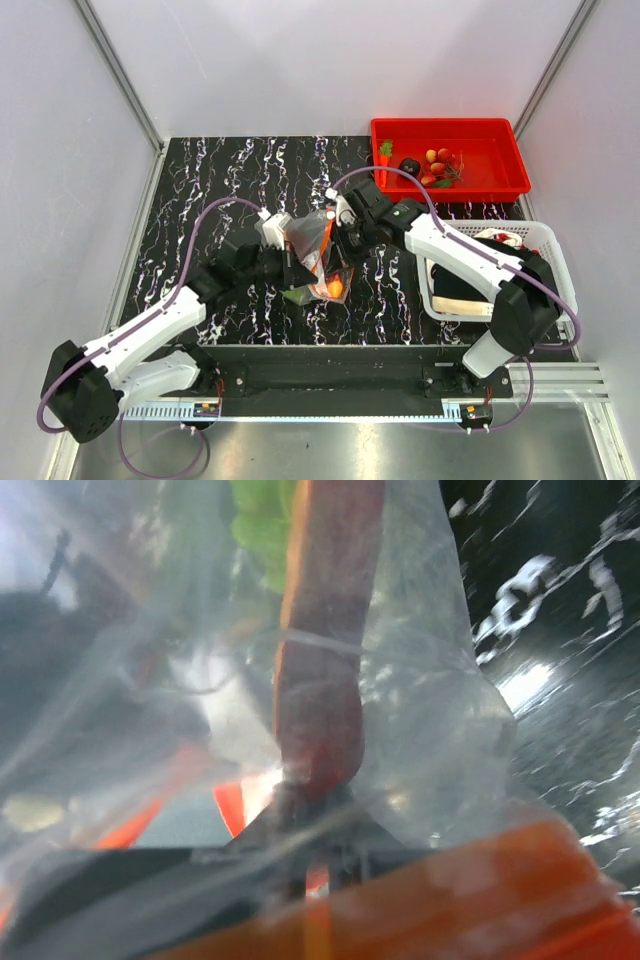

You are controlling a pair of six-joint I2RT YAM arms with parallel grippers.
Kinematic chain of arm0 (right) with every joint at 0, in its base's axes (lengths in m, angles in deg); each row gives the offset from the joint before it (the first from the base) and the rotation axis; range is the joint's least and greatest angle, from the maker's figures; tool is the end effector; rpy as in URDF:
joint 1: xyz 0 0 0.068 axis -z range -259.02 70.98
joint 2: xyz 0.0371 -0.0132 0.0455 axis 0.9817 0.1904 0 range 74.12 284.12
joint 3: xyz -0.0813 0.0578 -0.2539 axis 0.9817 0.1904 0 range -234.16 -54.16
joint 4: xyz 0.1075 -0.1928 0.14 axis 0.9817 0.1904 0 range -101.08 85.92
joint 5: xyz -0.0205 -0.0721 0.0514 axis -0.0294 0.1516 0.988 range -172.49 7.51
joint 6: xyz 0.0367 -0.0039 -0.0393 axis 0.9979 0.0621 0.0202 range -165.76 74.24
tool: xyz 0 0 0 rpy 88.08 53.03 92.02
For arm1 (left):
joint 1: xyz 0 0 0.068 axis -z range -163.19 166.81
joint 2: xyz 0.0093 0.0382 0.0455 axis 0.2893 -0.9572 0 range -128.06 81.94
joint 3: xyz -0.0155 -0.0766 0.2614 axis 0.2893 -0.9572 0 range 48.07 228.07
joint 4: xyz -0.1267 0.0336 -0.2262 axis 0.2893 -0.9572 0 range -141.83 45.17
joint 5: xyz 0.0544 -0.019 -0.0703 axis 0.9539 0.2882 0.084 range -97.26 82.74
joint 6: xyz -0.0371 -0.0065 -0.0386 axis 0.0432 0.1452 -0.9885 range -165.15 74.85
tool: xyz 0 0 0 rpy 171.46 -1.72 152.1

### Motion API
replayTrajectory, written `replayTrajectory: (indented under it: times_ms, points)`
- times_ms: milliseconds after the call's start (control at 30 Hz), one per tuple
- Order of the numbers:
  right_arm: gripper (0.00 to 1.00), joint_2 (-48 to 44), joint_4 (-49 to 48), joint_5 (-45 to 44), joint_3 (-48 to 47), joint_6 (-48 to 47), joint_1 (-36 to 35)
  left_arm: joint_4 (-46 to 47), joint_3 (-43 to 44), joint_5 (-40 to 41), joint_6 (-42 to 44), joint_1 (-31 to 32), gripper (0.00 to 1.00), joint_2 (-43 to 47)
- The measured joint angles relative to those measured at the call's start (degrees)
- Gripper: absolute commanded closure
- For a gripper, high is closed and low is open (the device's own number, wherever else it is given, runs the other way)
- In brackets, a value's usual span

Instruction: Open the zip-top bag and remove the fake food

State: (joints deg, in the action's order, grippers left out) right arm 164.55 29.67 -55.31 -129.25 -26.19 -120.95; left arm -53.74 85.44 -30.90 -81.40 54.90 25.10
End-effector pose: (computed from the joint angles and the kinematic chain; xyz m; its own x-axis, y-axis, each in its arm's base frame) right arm 0.2368 0.2347 0.2828 -0.8444 -0.3578 -0.3987 -0.5319 0.6489 0.5441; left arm 0.1646 -0.1472 0.2588 -0.8000 -0.0614 -0.5969 0.4584 0.5794 -0.6739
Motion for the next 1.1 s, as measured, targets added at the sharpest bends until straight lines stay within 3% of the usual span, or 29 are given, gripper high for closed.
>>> replayTrajectory:
  times_ms: [233, 600, 1100]
  points:
    - [1.0, 2.3, -4.6, -7.0, -1.1, 5.3, 0.2, 0.0, 0.5, -3.0, -1.7, 0.0, 1.0, -2.1]
    - [1.0, 5.2, -13.0, -4.6, 2.8, 11.3, -2.0, -2.1, 2.1, 1.7, -1.4, 0.0, 1.0, 2.3]
    - [1.0, -3.1, 5.7, -2.4, -5.5, -1.9, 1.7, -4.0, 0.2, 4.6, 2.3, -0.3, 1.0, -1.8]
